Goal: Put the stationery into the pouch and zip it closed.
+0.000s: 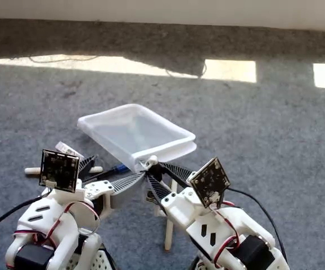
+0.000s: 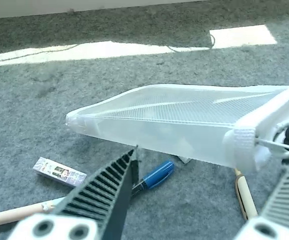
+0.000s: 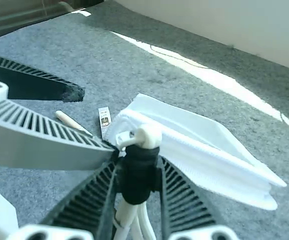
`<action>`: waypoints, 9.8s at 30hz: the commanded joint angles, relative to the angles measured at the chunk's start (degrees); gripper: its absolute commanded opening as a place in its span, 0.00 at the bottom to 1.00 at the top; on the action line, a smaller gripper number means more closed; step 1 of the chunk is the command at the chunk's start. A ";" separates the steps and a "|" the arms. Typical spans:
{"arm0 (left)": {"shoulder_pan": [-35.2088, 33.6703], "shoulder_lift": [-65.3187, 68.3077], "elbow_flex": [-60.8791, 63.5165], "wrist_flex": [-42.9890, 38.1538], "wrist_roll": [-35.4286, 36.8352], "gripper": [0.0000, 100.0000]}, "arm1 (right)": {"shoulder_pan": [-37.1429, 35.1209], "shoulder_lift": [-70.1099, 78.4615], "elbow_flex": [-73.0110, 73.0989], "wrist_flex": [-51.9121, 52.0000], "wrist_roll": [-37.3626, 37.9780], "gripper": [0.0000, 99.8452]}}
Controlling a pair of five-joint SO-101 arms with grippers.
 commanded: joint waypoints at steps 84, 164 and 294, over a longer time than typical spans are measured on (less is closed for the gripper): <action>-5.67 -3.65 3.47 0.26 -3.43 0.33 | -0.75 0.40 5.76 -9.98 0.18 0.01; -13.58 -3.56 6.11 -6.77 -4.48 0.01 | -16.13 44.88 3.56 -42.51 -0.62 0.22; -18.51 -3.47 10.42 -11.87 -3.43 0.01 | 8.75 24.22 -19.47 -9.01 -0.62 0.05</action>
